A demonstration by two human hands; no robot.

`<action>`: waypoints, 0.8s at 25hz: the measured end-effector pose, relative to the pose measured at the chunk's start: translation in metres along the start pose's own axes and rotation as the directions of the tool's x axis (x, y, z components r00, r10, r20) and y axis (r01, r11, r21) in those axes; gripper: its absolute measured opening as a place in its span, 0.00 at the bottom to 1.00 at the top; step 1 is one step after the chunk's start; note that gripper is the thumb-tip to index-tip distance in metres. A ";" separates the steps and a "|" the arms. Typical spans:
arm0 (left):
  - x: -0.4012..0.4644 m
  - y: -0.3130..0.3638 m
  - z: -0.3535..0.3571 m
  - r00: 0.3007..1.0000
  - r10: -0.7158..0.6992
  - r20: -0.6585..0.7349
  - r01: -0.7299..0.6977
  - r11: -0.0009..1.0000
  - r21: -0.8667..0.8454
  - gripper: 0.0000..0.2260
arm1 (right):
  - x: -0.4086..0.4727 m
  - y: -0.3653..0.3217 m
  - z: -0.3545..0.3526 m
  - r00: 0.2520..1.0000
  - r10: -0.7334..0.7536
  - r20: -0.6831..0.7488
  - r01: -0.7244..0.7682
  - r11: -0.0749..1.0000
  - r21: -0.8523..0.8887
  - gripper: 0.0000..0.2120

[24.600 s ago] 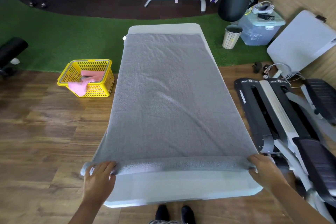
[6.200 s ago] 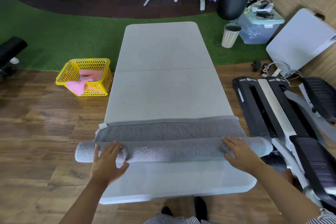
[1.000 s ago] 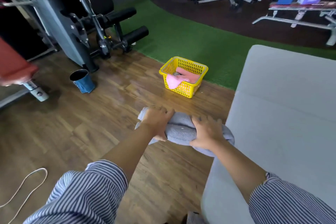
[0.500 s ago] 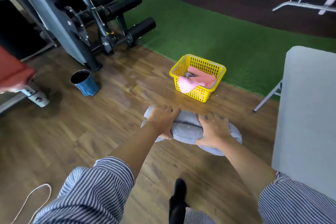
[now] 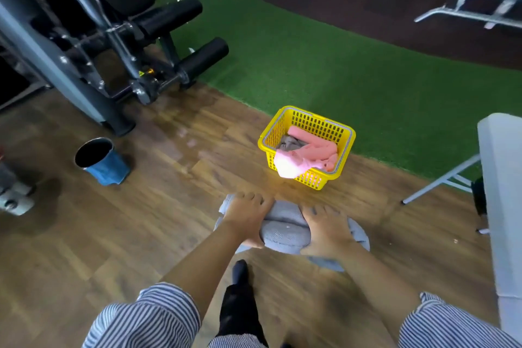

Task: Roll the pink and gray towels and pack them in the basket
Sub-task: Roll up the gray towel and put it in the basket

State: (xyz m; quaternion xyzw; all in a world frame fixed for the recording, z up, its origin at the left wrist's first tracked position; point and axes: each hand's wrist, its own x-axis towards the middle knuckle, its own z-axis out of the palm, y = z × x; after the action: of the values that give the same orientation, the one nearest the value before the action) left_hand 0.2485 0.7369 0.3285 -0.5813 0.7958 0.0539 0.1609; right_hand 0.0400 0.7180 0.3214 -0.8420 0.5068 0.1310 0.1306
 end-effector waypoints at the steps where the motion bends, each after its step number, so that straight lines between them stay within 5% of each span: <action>1: 0.020 -0.014 0.001 1.000 0.025 -0.004 -0.025 1.000 -0.007 0.39 | 0.019 0.001 -0.002 1.000 0.022 0.010 -0.022 1.000 0.021 0.45; 9: 0.195 -0.106 -0.037 0.958 0.279 -0.063 -0.275 0.959 0.062 0.43 | 0.149 0.035 -0.053 0.968 0.248 -0.026 -0.246 0.966 0.078 0.48; 15: 0.316 -0.110 -0.053 0.869 0.454 -0.198 -0.459 0.888 0.025 0.38 | 0.222 0.099 -0.060 0.907 0.419 -0.050 -0.416 0.908 0.057 0.53; 20: 0.429 -0.107 -0.069 0.829 0.501 -0.247 -0.526 0.849 -0.043 0.38 | 0.300 0.174 -0.062 0.887 0.457 -0.064 -0.437 0.877 0.200 0.50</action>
State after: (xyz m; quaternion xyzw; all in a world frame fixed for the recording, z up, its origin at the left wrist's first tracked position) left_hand 0.2193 0.2949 0.2678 -0.3558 0.9316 0.0721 0.0164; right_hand 0.0261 0.3715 0.2582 -0.6925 0.7038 0.0651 0.1443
